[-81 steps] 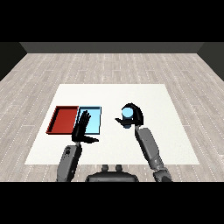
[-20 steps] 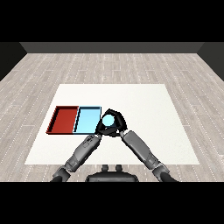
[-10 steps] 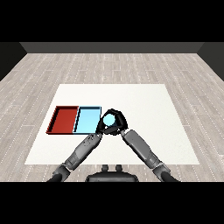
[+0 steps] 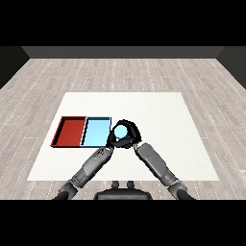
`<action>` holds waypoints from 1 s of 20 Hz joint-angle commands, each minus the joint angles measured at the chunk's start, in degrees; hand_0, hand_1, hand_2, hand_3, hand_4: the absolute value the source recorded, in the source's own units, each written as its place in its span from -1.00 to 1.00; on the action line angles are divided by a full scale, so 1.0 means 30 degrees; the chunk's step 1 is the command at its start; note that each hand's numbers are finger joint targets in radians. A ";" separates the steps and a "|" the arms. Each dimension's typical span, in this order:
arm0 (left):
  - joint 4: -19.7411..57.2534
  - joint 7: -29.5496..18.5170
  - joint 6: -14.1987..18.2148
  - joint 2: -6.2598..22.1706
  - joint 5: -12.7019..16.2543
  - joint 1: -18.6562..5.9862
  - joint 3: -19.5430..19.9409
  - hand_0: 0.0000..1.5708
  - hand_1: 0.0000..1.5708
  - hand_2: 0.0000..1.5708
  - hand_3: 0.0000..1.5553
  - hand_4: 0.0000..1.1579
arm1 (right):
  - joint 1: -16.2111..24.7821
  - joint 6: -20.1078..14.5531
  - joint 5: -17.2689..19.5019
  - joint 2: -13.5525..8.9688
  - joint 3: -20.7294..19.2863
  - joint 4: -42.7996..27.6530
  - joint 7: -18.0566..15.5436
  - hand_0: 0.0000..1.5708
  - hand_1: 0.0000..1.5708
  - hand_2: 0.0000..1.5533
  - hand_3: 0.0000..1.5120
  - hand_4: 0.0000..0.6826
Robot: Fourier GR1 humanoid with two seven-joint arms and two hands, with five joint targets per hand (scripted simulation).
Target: Pick the blue can and put it in the blue box
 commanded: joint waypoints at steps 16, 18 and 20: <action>0.0584 -0.5436 0.1406 -0.0377 0.1267 0.0124 0.1071 1.00 1.00 0.99 0.86 0.96 | 0.0251 -0.0247 0.0046 0.0409 -0.1073 0.0852 -0.0203 -1.00 -1.00 -1.00 -1.00 -1.00; 0.0384 -0.5207 0.3006 -0.0400 0.1410 -0.0705 -0.0263 1.00 1.00 1.00 0.89 0.98 | 0.1675 -0.0028 0.0514 -0.0392 -0.1472 -0.2447 0.1284 -1.00 -1.00 -1.00 -1.00 -1.00; 0.1665 -0.6192 0.2512 -0.0401 0.1451 -0.0401 0.0102 1.00 1.00 1.00 0.90 0.98 | 0.1575 0.0320 0.0085 0.0207 -0.2215 -0.1545 0.0529 -1.00 -1.00 -1.00 -1.00 -1.00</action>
